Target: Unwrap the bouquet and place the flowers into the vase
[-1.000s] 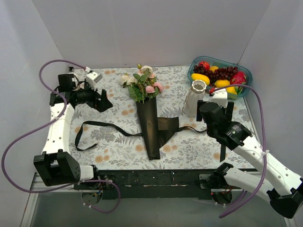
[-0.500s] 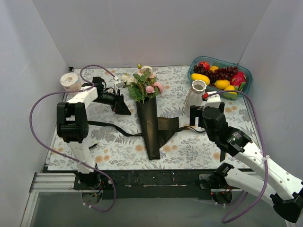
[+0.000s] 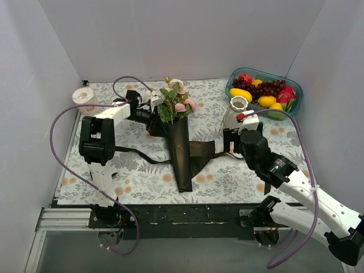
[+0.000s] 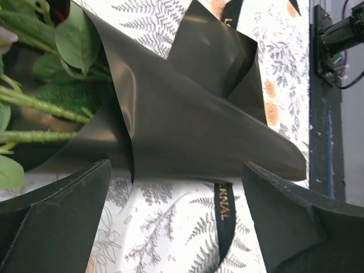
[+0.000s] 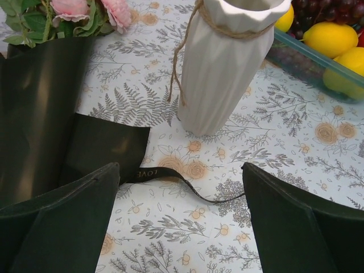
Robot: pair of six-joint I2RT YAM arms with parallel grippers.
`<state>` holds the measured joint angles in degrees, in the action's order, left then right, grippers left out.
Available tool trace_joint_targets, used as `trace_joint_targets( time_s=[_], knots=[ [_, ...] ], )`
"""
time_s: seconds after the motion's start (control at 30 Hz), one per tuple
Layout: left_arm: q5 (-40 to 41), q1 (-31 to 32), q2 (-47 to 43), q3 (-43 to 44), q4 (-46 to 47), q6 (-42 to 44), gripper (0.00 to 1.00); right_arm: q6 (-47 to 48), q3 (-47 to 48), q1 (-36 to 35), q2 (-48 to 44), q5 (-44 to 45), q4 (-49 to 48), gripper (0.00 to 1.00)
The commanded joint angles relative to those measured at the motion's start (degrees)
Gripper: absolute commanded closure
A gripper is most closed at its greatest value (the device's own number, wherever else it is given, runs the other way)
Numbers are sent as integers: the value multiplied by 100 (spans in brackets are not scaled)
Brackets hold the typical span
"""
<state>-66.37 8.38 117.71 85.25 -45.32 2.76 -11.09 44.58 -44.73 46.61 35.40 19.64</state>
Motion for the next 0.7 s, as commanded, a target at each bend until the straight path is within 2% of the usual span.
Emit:
trace_joint_targets(
  time_s=[0.0, 0.2, 0.3, 0.47, 0.67],
  knots=[
    [229, 120, -135, 184, 866, -514, 2, 125, -133, -36, -12, -217, -452, 4],
    [300, 155, 41, 316, 920, -532, 2, 204, -134, -36, -12, -288, -505, 5],
    [379, 155, 41, 264, 779, -382, 8, 239, -134, -36, -29, -323, -522, 5],
    [309, 164, 191, 448, 200, 57, 23, 248, -160, -36, -91, -323, -584, 5],
    [282, 173, 165, 501, -249, 339, 26, 213, -204, -27, -187, -297, -558, 6]
  ],
)
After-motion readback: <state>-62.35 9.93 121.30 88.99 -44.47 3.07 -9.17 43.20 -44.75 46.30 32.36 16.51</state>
